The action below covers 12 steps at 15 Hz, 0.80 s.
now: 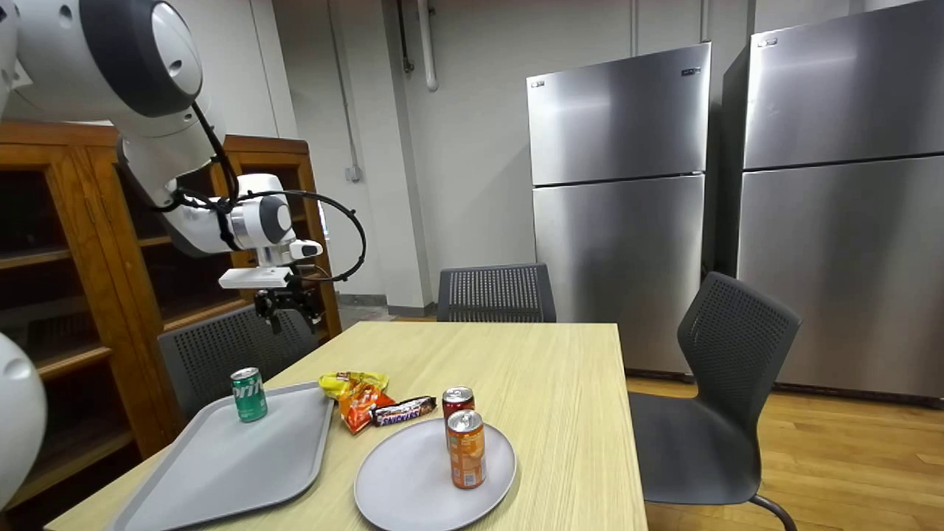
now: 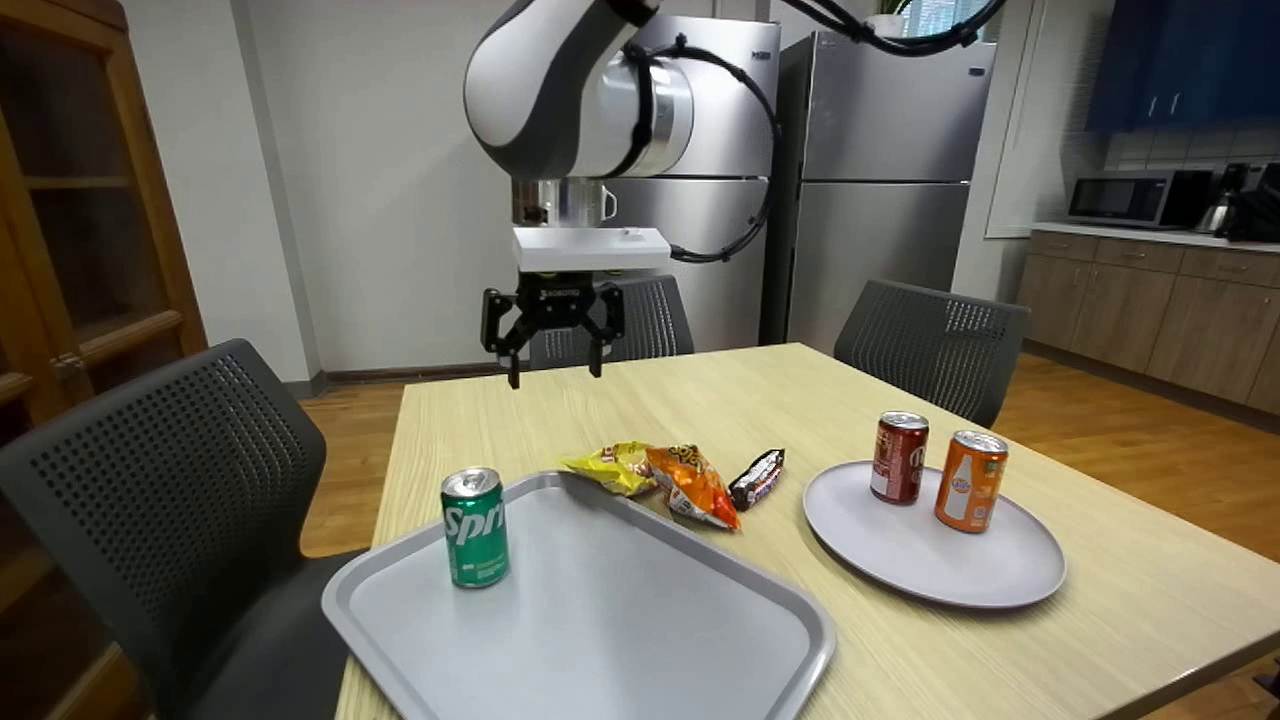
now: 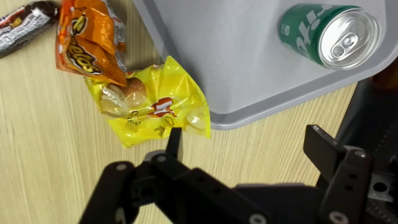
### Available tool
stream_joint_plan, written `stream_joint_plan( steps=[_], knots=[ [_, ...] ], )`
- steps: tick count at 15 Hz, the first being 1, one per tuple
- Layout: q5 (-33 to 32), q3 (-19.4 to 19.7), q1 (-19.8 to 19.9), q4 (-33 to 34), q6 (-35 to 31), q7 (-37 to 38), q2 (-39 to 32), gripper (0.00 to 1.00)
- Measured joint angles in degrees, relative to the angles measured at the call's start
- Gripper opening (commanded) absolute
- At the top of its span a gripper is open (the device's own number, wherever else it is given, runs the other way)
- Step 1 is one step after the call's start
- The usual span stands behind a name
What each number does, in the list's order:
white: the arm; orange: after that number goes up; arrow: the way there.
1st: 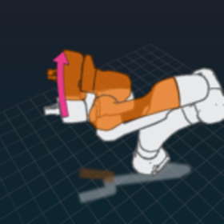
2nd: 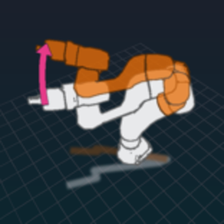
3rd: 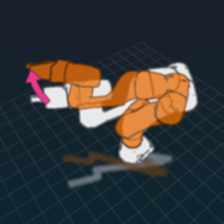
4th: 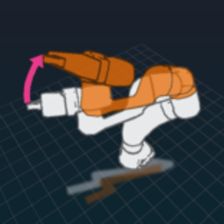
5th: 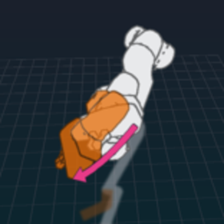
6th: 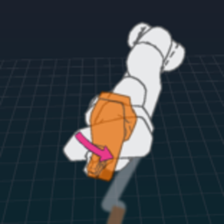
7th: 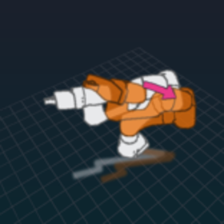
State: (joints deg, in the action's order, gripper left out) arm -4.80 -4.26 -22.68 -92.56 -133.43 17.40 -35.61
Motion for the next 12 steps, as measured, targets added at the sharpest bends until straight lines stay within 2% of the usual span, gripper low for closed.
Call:
stream_joint_plan(
  steps=[12],
  knots=[
    [-0.4,3.6,3.9,-8.1,-1.0,0.1,6.6,1.0]
  ],
)
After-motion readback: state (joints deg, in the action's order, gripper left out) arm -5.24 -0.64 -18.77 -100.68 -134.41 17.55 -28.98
